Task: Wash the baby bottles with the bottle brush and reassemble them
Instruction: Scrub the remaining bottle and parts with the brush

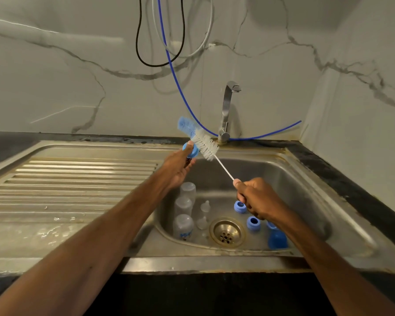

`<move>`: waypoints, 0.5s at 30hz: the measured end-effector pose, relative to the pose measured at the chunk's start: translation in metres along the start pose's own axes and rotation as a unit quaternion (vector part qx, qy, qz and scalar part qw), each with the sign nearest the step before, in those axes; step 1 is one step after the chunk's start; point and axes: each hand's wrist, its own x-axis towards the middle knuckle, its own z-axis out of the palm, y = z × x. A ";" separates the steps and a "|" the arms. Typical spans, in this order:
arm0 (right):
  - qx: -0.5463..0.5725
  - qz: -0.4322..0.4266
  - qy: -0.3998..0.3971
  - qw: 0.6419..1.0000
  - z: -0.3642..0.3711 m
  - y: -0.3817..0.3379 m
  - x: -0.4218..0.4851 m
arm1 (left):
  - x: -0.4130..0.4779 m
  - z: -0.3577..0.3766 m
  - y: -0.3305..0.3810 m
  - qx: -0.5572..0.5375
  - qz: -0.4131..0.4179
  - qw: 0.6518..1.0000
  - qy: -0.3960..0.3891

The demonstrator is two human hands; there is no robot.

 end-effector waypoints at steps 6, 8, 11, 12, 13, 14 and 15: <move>0.052 0.033 -0.010 0.998 0.001 -0.009 0.003 | -0.010 0.011 -0.009 0.053 0.022 0.988 -0.146; 0.060 0.031 -0.013 0.998 -0.001 -0.008 0.003 | -0.008 0.013 -0.005 0.076 0.045 0.981 -0.170; 0.049 0.031 -0.037 0.998 -0.002 -0.003 -0.002 | -0.005 -0.001 0.011 0.084 0.055 0.983 -0.156; 0.044 0.031 -0.040 0.998 -0.002 -0.002 -0.002 | -0.006 -0.006 0.013 0.093 0.052 0.981 -0.163; 0.040 0.032 -0.037 0.998 -0.004 -0.003 -0.001 | -0.006 -0.009 0.013 0.113 0.049 0.975 -0.186; 0.038 0.031 -0.031 0.998 -0.005 -0.005 0.001 | -0.008 -0.010 0.012 0.141 0.049 0.965 -0.216; 0.038 0.029 -0.025 0.999 -0.007 -0.008 0.003 | -0.008 -0.010 0.010 0.167 0.051 0.955 -0.240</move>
